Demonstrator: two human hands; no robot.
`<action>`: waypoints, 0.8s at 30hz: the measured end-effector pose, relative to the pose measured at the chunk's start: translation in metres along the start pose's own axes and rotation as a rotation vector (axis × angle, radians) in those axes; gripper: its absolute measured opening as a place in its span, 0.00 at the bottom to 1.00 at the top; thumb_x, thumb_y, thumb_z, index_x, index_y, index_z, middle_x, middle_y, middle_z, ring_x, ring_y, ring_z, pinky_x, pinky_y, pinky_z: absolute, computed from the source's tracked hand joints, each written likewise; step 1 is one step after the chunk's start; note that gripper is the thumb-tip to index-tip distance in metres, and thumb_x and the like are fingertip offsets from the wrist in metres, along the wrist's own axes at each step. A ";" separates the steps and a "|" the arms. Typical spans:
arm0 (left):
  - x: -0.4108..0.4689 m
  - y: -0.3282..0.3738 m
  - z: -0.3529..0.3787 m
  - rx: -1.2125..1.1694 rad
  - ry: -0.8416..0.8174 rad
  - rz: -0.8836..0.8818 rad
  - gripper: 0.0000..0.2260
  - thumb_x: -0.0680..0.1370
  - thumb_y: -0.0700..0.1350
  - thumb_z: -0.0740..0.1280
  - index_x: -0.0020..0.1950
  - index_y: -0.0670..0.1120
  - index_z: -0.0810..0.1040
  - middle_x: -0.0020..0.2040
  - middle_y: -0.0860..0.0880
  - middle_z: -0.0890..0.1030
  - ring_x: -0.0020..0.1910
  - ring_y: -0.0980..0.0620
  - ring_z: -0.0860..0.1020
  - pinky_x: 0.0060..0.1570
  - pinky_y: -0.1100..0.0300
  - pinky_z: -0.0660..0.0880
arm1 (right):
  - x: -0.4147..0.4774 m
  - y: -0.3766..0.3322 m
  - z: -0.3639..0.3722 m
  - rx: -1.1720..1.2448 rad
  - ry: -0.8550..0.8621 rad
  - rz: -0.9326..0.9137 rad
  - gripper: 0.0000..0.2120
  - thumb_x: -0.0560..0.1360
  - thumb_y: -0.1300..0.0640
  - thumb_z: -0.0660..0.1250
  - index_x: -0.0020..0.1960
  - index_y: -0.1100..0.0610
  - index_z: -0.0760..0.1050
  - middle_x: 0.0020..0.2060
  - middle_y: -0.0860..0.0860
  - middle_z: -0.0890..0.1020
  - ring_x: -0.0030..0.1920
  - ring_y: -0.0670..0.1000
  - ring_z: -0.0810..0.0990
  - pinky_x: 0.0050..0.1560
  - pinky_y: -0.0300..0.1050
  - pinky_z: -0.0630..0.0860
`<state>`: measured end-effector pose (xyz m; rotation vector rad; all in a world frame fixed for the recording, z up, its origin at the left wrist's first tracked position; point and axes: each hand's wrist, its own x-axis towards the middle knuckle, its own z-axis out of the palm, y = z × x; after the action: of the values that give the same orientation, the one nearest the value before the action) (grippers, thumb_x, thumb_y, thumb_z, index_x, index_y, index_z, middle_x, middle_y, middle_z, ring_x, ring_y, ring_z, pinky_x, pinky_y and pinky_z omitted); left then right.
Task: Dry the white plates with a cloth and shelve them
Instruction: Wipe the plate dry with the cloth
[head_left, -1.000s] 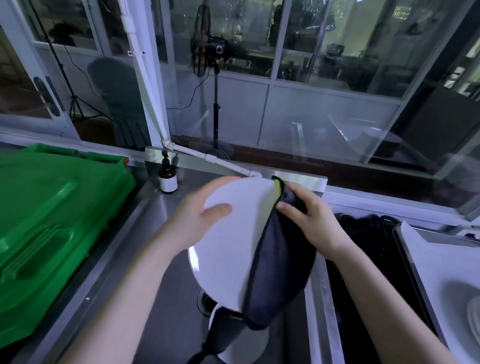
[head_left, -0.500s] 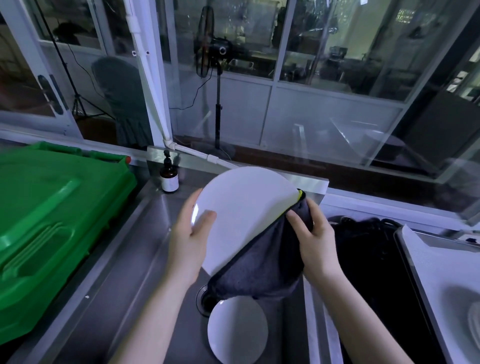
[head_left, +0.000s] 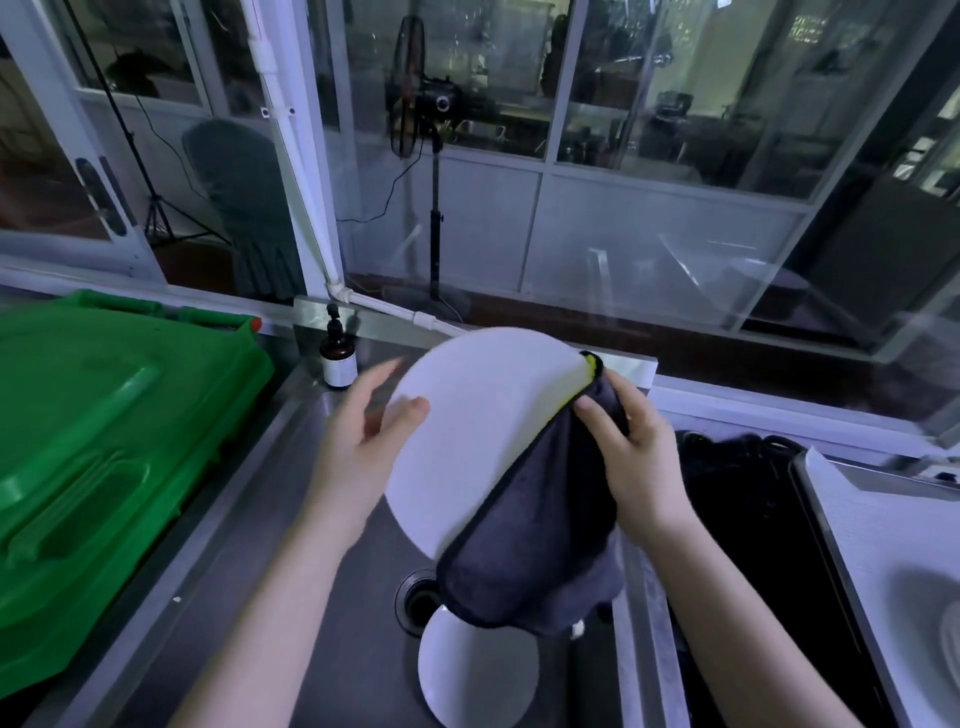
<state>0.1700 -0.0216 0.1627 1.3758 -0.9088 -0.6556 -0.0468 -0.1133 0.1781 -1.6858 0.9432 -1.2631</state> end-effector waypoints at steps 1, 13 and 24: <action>-0.008 -0.009 0.005 -0.047 0.039 -0.029 0.20 0.72 0.54 0.71 0.62 0.68 0.76 0.54 0.67 0.82 0.52 0.67 0.80 0.50 0.66 0.73 | -0.007 0.004 0.002 0.070 0.069 0.050 0.13 0.78 0.61 0.68 0.56 0.43 0.79 0.51 0.39 0.84 0.56 0.39 0.80 0.57 0.35 0.73; 0.021 0.024 0.000 0.340 -0.370 0.153 0.19 0.81 0.43 0.69 0.64 0.66 0.75 0.63 0.68 0.78 0.66 0.70 0.72 0.66 0.72 0.66 | 0.025 -0.016 -0.013 -0.269 -0.387 -0.113 0.15 0.75 0.60 0.71 0.59 0.48 0.76 0.52 0.36 0.81 0.55 0.33 0.77 0.58 0.28 0.68; -0.017 0.004 0.011 0.241 0.181 -0.093 0.15 0.82 0.53 0.65 0.69 0.58 0.72 0.42 0.48 0.85 0.36 0.47 0.85 0.45 0.48 0.83 | -0.015 0.000 0.014 -0.362 0.018 -0.172 0.16 0.77 0.62 0.68 0.63 0.49 0.77 0.46 0.24 0.78 0.49 0.25 0.75 0.50 0.20 0.65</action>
<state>0.1515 -0.0124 0.1637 1.6724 -0.8009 -0.4935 -0.0366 -0.0975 0.1703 -2.0756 1.1073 -1.2761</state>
